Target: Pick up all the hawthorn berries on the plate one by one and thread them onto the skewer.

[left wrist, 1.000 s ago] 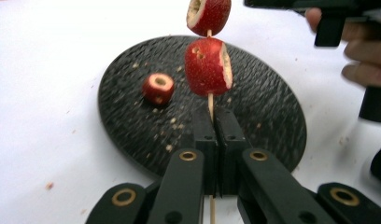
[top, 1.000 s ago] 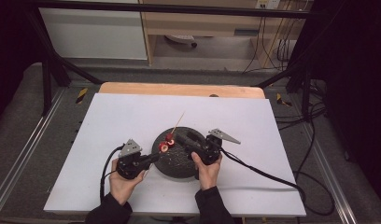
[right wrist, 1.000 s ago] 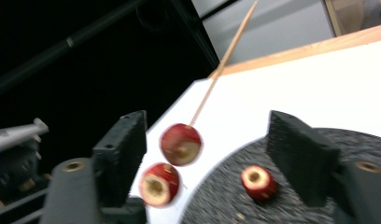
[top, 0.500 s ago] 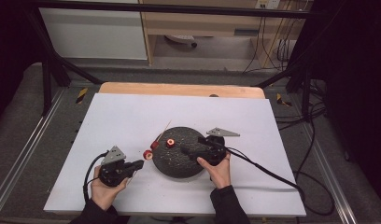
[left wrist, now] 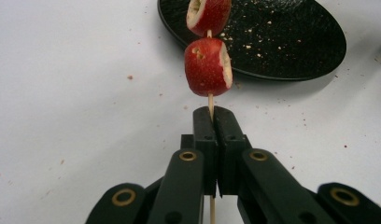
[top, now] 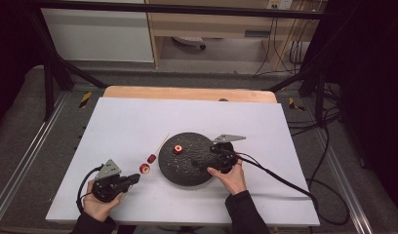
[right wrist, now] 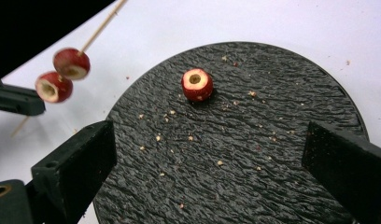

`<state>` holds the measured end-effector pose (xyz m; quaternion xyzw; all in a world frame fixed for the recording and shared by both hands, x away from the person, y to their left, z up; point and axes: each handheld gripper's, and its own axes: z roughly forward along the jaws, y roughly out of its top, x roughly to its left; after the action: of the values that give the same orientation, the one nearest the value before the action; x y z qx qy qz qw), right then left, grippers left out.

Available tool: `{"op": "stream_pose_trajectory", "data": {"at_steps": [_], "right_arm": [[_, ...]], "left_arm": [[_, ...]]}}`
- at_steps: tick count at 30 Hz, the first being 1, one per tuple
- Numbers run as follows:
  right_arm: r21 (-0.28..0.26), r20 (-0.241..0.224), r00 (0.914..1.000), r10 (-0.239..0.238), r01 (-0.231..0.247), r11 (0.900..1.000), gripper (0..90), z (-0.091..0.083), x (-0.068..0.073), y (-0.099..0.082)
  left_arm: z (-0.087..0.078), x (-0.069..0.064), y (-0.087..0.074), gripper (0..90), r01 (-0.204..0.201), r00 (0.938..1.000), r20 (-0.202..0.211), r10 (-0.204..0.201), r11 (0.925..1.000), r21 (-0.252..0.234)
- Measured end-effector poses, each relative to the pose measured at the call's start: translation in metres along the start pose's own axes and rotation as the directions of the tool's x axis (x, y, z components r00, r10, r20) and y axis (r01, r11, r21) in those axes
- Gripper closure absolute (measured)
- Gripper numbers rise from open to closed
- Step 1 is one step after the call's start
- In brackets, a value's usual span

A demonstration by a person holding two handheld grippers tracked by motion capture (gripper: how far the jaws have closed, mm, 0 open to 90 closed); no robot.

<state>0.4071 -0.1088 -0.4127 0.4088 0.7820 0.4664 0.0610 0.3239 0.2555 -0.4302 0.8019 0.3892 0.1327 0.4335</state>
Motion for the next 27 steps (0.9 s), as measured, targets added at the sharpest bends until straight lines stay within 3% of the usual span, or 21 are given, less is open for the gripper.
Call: {"op": "stream_pose_trajectory", "data": {"at_steps": [19,27], "right_arm": [[0.124,0.034,0.9985,-0.044,0.039,0.9915,5.5,0.033,0.012,0.037],[0.186,0.033,0.9967,-0.075,0.068,0.9802,9.5,0.051,0.016,0.055]], "left_arm": [[-0.003,0.003,-0.006,88.4,-0.003,1.0,-0.004,0.003,1.0,0.008],[-0.002,0.004,-0.006,88.4,-0.006,1.0,-0.004,0.006,0.9999,0.011]]}}
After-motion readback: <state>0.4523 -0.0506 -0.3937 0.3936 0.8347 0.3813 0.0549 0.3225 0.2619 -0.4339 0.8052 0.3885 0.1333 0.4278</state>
